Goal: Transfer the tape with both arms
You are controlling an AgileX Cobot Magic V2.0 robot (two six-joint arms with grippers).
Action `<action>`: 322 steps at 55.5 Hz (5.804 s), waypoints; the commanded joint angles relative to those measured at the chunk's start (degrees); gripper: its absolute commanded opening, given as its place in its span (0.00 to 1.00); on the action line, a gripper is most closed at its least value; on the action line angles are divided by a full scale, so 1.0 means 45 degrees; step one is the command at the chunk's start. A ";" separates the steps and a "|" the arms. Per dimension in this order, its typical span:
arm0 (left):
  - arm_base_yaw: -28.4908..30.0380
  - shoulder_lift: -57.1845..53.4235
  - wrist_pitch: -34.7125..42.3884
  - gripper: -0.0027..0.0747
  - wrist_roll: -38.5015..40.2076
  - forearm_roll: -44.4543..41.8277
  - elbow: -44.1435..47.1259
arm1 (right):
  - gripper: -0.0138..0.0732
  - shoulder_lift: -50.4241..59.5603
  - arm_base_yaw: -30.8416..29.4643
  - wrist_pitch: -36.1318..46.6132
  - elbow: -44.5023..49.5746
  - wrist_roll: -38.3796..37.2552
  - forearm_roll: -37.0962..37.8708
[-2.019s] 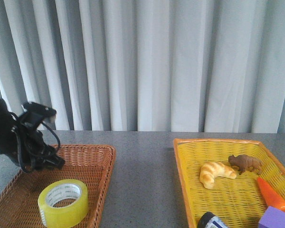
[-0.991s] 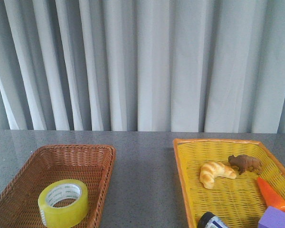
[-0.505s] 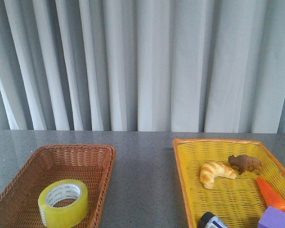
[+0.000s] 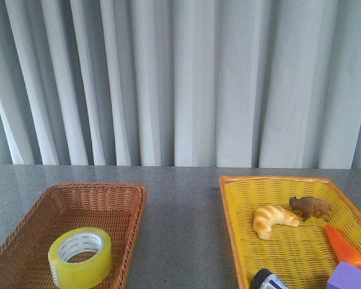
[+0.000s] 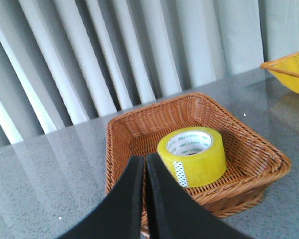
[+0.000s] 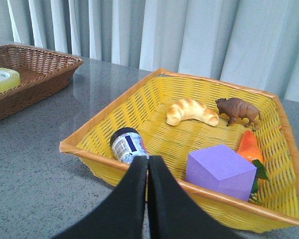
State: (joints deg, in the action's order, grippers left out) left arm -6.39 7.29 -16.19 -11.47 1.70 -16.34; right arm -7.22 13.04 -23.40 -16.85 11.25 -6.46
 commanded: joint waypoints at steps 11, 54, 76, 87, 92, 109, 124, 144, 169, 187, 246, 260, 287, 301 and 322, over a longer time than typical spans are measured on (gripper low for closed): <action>0.0852 -0.1923 0.3155 0.03 0.0543 0.0038 0.2454 | 0.15 -0.0155 -0.0063 0.0937 -0.0298 -0.0030 0.0038; 0.1663 -0.1959 0.3599 0.03 0.1189 0.1045 0.3818 | 0.15 -0.0155 -0.0063 0.0951 -0.0298 -0.0030 0.0038; 0.1663 -0.1959 0.3727 0.03 0.1178 0.1020 0.3818 | 0.15 -0.0155 -0.0063 0.0951 -0.0298 -0.0030 0.0038; 0.1663 -0.1959 0.3727 0.03 0.1178 0.1020 0.3818 | 0.15 -0.0155 -0.0063 0.0951 -0.0298 -0.0030 0.0038; 0.1663 -0.1959 0.3727 0.03 0.1178 0.1020 0.3818 | 0.15 -0.0155 -0.0063 0.0951 -0.0298 -0.0030 0.0038; 0.1663 -0.1959 0.3727 0.03 0.1178 0.1020 0.3818 | 0.15 -0.0155 -0.0063 0.0951 -0.0298 -0.0030 0.0038; 0.1663 -0.1959 0.3727 0.03 0.1178 0.1020 0.3818 | 0.15 -0.0155 -0.0093 0.1272 0.0427 0.0007 0.0633; 0.1663 -0.1959 0.3727 0.03 0.1178 0.1020 0.3818 | 0.15 -0.0028 -0.2831 0.5538 0.3725 -0.4255 0.2664; 0.1663 -0.1959 0.3727 0.03 0.1178 0.1020 0.3818 | 0.15 0.1702 -0.2837 0.5350 0.4140 -0.4190 0.2664; 0.1663 -0.1959 0.3727 0.03 0.1178 0.1020 0.3818 | 0.15 0.1852 -0.2837 0.5431 0.4140 -0.4011 0.2634; 0.1663 -0.1959 0.3729 0.03 0.1178 0.1020 0.3818 | 0.15 0.1852 -0.2837 0.6028 0.4126 -0.4040 0.2324; 0.1663 -0.1959 0.3729 0.03 0.1178 0.1020 0.3818 | 0.15 0.1852 -0.2837 0.6028 0.4126 -0.4040 0.2324; 0.1663 -0.1959 0.3729 0.03 0.1178 0.1020 0.3818 | 0.15 0.1852 -0.2837 0.6028 0.4126 -0.4039 0.2335; 0.1663 -0.1959 0.3729 0.03 0.1178 0.1020 0.3818 | 0.15 0.1852 -0.2837 0.6028 0.4126 -0.4039 0.2335; 0.1663 -0.1959 0.3729 0.03 0.1178 0.1020 0.3818 | 0.15 0.1852 -0.2837 0.6028 0.4126 -0.4028 0.2334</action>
State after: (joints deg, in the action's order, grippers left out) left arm 1.06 -0.65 -3.99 -6.60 5.70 1.38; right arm 0.77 0.62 -0.64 1.55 -7.23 3.93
